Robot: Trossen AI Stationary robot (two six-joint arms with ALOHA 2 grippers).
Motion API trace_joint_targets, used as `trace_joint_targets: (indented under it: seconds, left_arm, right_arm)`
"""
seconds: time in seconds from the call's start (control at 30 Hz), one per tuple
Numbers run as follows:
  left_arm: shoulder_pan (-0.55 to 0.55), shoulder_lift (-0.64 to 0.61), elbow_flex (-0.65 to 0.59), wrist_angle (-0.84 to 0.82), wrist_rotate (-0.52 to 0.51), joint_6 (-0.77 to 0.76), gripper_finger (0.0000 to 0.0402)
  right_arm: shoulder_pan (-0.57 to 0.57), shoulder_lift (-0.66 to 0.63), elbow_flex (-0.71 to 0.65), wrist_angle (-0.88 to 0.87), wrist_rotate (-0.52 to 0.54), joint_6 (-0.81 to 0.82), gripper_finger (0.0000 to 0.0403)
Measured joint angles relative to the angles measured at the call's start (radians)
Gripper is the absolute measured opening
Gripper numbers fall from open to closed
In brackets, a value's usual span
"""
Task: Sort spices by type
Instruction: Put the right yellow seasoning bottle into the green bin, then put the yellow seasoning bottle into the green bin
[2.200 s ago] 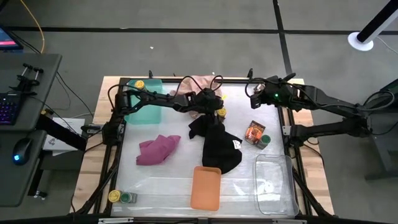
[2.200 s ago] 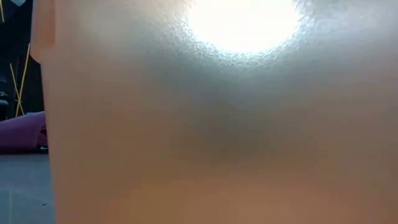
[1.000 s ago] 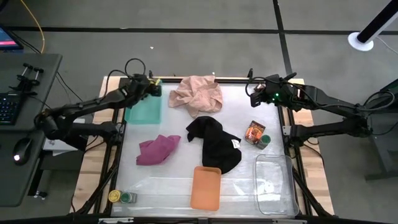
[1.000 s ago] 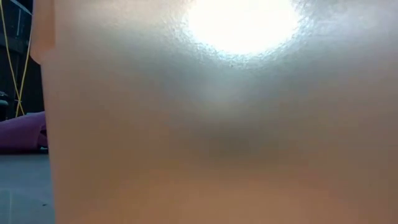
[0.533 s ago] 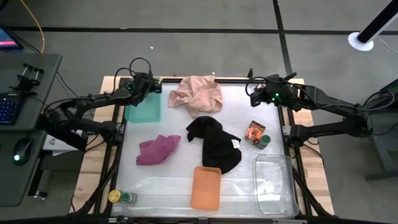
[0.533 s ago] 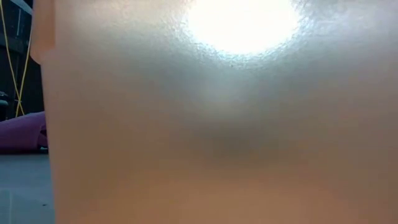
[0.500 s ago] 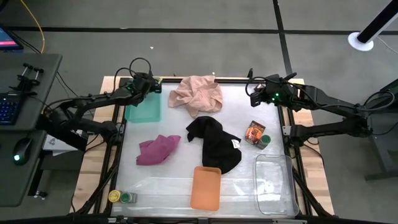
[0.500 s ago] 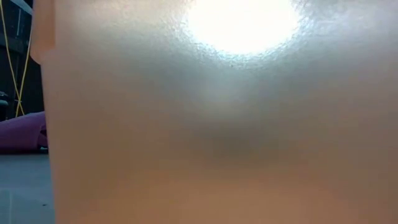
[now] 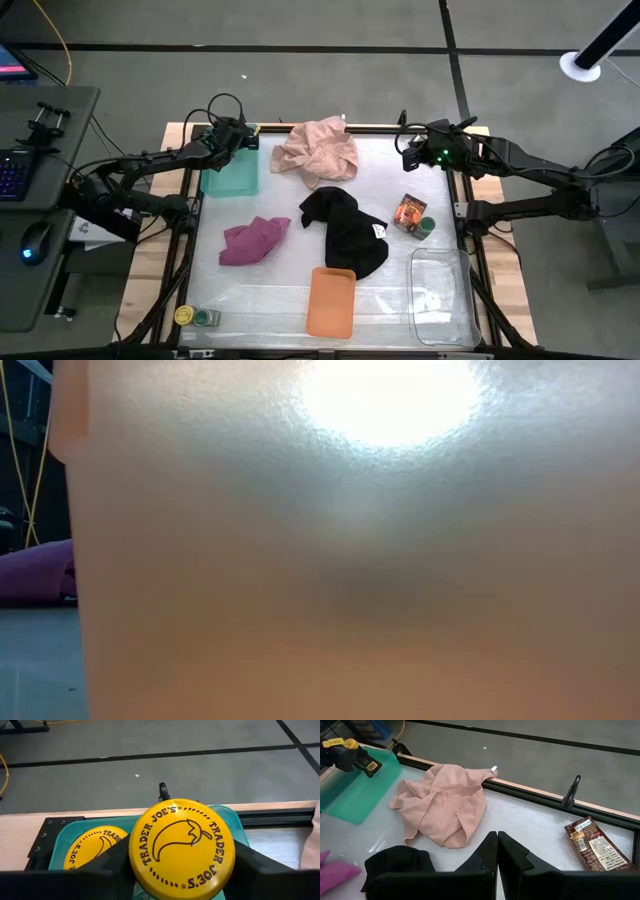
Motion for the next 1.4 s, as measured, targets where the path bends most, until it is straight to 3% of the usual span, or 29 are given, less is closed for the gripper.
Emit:
trace_joint_targets:
  seconds: [0.1,0.2,0.5,0.83,0.9,1.0,1.13,1.27,1.4]
  left_arm:
    - [0.000,0.000,-0.001,-0.001,-0.003,-0.014,0.0274]
    - [0.000,0.000,-0.001,-0.003,-0.007,-0.015,0.0311]
    - [0.001,-0.007,0.019,0.004,0.022,-0.015,0.0318]
    - [-0.010,-0.083,0.217,0.000,0.148,0.112,0.0318]
    - [-0.026,-0.096,0.250,0.002,0.238,0.113,0.0318]
    - [-0.072,-0.101,0.276,0.049,0.457,0.115,0.0319]
    - [-0.175,-0.093,0.276,0.131,0.791,0.090,0.0319]
    - [-0.329,-0.090,0.276,0.114,1.078,0.134,0.0319]
    - [-0.507,-0.098,0.276,0.074,1.233,0.076,0.0311]
  right_arm:
    - [0.000,0.000,0.000,0.000,0.000,0.000,0.0000]
    - [0.000,0.000,0.000,0.000,0.000,0.000,0.0000]
    - [0.000,0.000,0.000,0.000,0.000,0.000,0.0000]
    - [0.000,0.000,0.000,0.000,0.001,-0.010,0.0000]
    - [0.000,0.000,0.000,0.000,0.005,-0.021,0.0000]
    - [0.000,0.000,0.000,-0.001,-0.014,-0.035,0.0000]
    - [0.000,0.000,0.000,-0.001,-0.131,-0.062,0.0000]
    - [0.000,0.000,0.000,-0.001,-0.262,-0.108,0.0000]
    - [0.000,0.000,0.000,-0.001,-0.253,-0.107,0.0000]
